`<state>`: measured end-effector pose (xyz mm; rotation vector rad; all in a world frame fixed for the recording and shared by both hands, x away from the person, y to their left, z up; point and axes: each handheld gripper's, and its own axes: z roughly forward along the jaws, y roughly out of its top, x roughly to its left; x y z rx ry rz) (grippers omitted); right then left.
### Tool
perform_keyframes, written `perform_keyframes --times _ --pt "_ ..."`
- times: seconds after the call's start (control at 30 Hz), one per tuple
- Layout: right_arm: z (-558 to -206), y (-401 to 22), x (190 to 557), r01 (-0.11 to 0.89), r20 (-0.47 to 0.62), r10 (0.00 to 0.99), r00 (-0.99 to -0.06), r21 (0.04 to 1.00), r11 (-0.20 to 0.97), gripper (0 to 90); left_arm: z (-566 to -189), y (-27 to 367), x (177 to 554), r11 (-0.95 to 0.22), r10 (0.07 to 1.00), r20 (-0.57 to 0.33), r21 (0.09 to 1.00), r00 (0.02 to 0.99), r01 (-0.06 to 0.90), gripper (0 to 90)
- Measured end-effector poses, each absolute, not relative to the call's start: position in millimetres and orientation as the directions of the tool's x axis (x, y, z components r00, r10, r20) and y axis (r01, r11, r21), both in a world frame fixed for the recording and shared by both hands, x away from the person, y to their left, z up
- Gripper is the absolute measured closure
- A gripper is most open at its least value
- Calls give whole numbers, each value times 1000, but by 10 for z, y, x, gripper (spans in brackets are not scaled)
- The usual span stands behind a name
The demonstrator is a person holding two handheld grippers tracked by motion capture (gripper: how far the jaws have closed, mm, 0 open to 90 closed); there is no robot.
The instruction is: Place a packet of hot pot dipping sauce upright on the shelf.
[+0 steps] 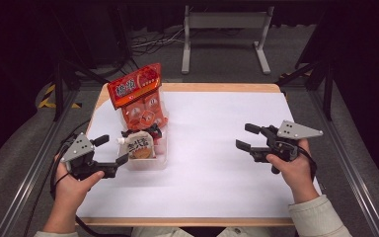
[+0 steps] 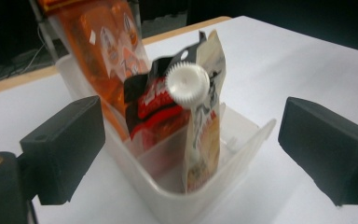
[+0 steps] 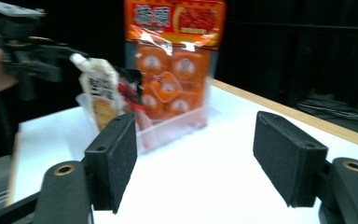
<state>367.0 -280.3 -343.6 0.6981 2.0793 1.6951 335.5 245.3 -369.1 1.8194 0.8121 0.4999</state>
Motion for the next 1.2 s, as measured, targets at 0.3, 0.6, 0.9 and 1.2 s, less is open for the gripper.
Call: perform_keyframes --times 0.3,0.6,0.9,1.2 --pt "-3582 -3075 3588 189 -1 683 -730 961 204 279 -3828 2518 3231 -262 749 -31 904 662 339 67" --pt "-3774 -3267 3514 236 11 730 -683 950 206 261 -4032 2560 3211 -196 749 -79 922 658 334 63" --pt "-4002 -3363 3414 261 24 749 -663 944 201 258 -4215 2478 3192 -189 724 -107 920 682 345 63" --pt "-4337 -3401 3296 318 58 783 -620 930 183 258 -4386 2358 3201 -194 725 -102 918 681 345 70"
